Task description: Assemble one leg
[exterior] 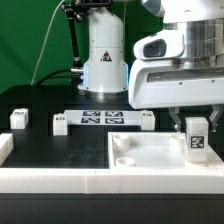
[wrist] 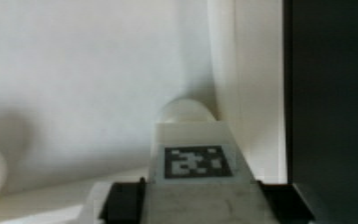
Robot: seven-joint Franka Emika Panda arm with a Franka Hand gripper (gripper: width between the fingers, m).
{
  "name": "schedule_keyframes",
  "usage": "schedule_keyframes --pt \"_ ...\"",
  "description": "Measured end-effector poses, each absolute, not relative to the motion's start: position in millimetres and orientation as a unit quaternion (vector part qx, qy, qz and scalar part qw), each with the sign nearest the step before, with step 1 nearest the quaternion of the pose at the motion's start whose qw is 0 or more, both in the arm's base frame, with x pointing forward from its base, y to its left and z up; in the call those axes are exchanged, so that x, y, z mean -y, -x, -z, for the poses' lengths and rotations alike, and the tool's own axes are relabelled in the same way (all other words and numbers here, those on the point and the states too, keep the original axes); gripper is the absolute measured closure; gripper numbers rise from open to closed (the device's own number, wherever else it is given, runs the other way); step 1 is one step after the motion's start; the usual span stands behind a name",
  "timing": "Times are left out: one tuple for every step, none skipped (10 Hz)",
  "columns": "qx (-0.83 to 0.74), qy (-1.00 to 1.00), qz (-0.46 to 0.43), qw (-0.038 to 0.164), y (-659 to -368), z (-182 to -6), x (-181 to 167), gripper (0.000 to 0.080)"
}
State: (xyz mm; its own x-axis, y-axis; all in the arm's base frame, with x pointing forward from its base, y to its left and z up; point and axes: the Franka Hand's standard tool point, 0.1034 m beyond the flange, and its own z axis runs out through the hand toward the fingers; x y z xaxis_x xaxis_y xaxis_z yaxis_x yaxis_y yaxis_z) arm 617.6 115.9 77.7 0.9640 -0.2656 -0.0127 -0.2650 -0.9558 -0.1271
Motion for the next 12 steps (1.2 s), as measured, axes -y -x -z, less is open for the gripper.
schedule_keyframes --pt "-0.196 0.978 -0.002 0.069 -617.7 -77.7 -116.0 0.0506" --pt "-0.246 0.967 -0.006 0.072 -617.8 -77.4 -116.0 0.0506" --pt "-0.274 0.959 -0.006 0.072 -618.6 -77.2 -116.3 0.0506" --pt "-0.34 0.937 -0.01 0.074 -619.1 -76.9 -117.3 0.0506" --pt "-0.392 0.917 -0.013 0.076 -619.2 -76.5 -118.3 0.0506" --pt "-0.425 0.902 -0.011 0.078 -619.3 -76.3 -119.2 0.0506" --pt "-0.496 0.864 -0.015 0.081 -617.8 -75.6 -121.7 0.0506" --pt "-0.535 0.841 -0.019 0.081 -617.8 -75.9 -122.8 0.0506" --pt "-0.547 0.833 -0.021 0.083 -618.3 -76.4 -122.4 0.0506" --pt "-0.569 0.817 -0.025 0.085 -618.5 -75.8 -122.7 0.0506" --pt "-0.611 0.786 -0.032 0.087 -618.5 -75.5 -124.1 0.0506" --pt "-0.643 0.759 -0.039 0.089 -618.5 -75.3 -125.1 0.0506"
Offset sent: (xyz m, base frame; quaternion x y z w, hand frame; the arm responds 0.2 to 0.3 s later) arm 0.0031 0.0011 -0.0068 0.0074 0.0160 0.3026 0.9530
